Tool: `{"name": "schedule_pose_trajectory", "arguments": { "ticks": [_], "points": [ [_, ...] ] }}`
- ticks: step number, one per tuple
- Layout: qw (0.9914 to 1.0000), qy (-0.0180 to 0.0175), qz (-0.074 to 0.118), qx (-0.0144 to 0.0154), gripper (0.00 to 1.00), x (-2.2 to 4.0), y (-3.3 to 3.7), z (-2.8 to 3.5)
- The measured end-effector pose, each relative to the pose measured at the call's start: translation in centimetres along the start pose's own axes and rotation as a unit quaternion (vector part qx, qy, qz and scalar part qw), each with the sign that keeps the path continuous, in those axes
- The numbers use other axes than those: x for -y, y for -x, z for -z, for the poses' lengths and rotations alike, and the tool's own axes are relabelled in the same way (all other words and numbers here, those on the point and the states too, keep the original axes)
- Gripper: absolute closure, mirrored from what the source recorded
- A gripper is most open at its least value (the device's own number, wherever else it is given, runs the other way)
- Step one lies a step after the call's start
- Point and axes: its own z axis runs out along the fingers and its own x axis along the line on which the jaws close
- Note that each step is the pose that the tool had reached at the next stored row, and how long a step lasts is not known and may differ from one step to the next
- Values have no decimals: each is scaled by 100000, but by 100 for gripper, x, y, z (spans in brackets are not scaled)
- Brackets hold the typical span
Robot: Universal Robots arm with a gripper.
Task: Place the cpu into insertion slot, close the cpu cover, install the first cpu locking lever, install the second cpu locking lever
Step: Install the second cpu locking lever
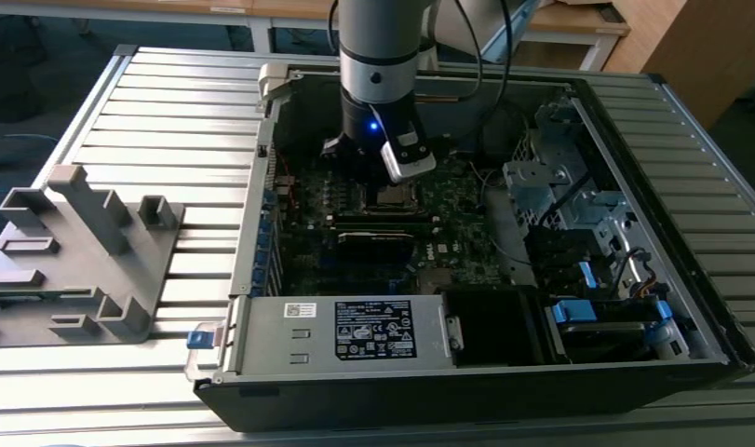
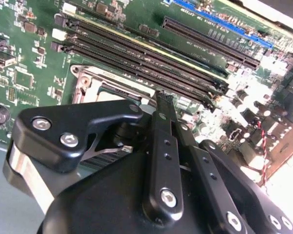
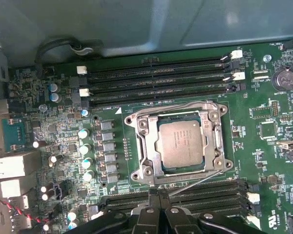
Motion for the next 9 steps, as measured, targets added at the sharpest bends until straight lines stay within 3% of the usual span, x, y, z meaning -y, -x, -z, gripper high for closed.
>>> {"name": "schedule_pose_trajectory", "arguments": {
  "ticks": [9],
  "points": [
    [100000, -18, 1, 6, 90, 2, -8, 1]
  ]
}}
